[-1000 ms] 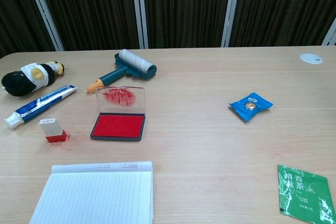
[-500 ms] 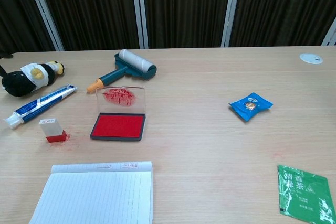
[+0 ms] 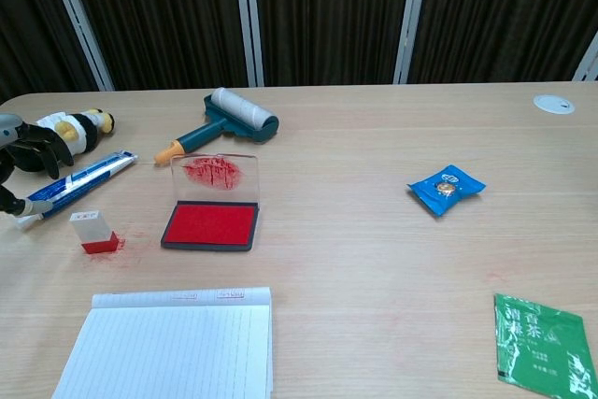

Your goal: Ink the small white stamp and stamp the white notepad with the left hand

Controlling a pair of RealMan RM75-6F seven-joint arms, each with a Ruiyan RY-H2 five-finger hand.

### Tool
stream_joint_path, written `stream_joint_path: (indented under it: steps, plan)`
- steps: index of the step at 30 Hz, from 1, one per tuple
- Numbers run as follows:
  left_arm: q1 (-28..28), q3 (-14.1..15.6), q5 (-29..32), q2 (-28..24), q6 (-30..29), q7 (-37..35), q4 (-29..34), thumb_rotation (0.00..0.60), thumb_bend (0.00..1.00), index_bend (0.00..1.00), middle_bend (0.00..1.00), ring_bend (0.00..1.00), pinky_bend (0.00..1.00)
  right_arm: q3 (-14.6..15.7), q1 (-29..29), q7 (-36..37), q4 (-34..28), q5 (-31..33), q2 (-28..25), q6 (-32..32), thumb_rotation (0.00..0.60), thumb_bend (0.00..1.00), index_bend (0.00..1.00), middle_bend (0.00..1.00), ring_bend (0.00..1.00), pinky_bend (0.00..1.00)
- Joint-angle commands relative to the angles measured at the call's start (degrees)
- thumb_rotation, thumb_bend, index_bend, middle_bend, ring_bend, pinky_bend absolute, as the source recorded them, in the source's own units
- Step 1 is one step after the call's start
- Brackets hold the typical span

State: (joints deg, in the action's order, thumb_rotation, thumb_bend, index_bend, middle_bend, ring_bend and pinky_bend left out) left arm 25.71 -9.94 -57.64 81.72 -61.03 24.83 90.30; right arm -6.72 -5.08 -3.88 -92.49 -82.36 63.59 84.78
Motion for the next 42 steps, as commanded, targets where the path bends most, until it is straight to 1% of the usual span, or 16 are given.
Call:
stream_joint_path:
  steps: [1, 6, 14, 20, 27, 38, 42]
  plan:
    - [0.62, 0.24, 0.6, 0.78, 0.36, 0.55, -0.6, 0.6, 0.23, 0.33, 0.37, 0.77, 0.8, 0.02, -0.01, 0.0, 0.03, 0.02, 0.01, -0.03, 0.6, 0.0, 0.0, 0.0, 0.0, 0.0]
    - [1.83, 0.71, 1.53, 2.55, 1.25, 1.47, -2.06, 0.6, 0.24, 0.38, 0.4, 0.77, 0.8, 0.0, -0.07, -0.02, 0.32, 0.43, 0.08, -0.33, 0.6, 0.0, 0.0, 0.0, 0.0, 0.0]
    - [2.79, 1.55, 1.93, 5.3, 1.3, 2.26, -5.08, 0.6, 0.24, 0.4, 0.4, 0.77, 0.8, -0.02, -0.19, -0.03, 1.03, 1.18, 0.31, -0.94, 0.6, 0.0, 0.0, 0.0, 0.0, 0.0]
    - [3.41, 1.71, 3.47, 6.77, 1.73, 2.35, -6.19, 0.6, 0.24, 0.4, 0.42, 0.77, 0.8, 0.02, -0.33, -0.17, 1.15, 1.35, 0.44, -1.22, 0.6, 0.0, 0.0, 0.0, 0.0, 0.0]
    - [4.0, 1.61, 4.53, 7.48, 0.86, 3.65, -6.23, 0.6, 0.26, 0.41, 0.46, 0.77, 0.8, -0.01, -0.44, -0.01, 1.3, 1.61, 0.43, -1.51, 0.6, 0.0, 0.0, 0.0, 0.0, 0.0]
    - [4.94, 2.08, 5.49, 7.71, 0.9, 4.88, -6.65, 0.6, 0.28, 0.45, 0.46, 0.77, 0.8, -0.04, -0.53, 0.06, 1.42, 2.06, 0.43, -1.85, 0.6, 0.0, 0.0, 0.0, 0.0, 0.0]
    - [5.2, 2.21, 5.91, 7.89, 1.21, 4.85, -6.87, 0.6, 0.3, 0.47, 0.48, 0.77, 0.8, -0.06, -0.56, -0.16, 1.61, 2.12, 0.53, -1.82, 0.6, 0.0, 0.0, 0.0, 0.0, 0.0]
